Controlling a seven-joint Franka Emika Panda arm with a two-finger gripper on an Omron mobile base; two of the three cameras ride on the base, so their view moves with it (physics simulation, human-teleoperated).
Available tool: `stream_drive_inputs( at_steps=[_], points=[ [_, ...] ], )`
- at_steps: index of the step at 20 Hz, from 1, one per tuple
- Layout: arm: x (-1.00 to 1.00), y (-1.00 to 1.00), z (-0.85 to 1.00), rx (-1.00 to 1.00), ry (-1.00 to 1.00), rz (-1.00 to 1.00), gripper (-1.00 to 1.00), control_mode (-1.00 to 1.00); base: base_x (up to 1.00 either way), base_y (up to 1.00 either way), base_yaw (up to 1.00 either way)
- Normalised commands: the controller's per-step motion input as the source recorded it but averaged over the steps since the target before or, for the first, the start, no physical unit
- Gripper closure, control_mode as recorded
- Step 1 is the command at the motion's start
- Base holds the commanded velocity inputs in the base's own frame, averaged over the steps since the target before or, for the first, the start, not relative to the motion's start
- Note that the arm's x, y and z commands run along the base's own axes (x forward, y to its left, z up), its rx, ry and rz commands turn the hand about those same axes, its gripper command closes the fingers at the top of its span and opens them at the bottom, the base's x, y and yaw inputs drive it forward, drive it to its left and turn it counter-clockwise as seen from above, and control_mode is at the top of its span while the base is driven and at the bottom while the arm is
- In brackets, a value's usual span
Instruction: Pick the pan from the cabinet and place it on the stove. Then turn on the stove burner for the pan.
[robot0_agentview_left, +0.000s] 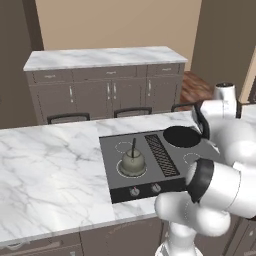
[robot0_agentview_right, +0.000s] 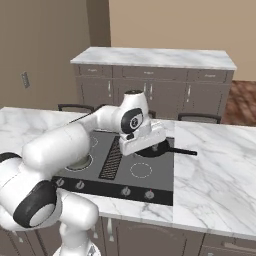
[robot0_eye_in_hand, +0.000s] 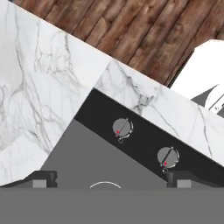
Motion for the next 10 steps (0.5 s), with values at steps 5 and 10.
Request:
stream_drive_inputs(
  at_steps=[5, 10],
  points=[
    [-0.56, 0.27, 0.31, 0.01, 0.00, -0.26, -1.00, -1.00, 0.00, 0.00, 0.00],
    [-0.20, 0.20, 0.19, -0.02, -0.01, 0.04, -1.00, -1.00, 0.00, 0.00, 0.00]
  ],
)
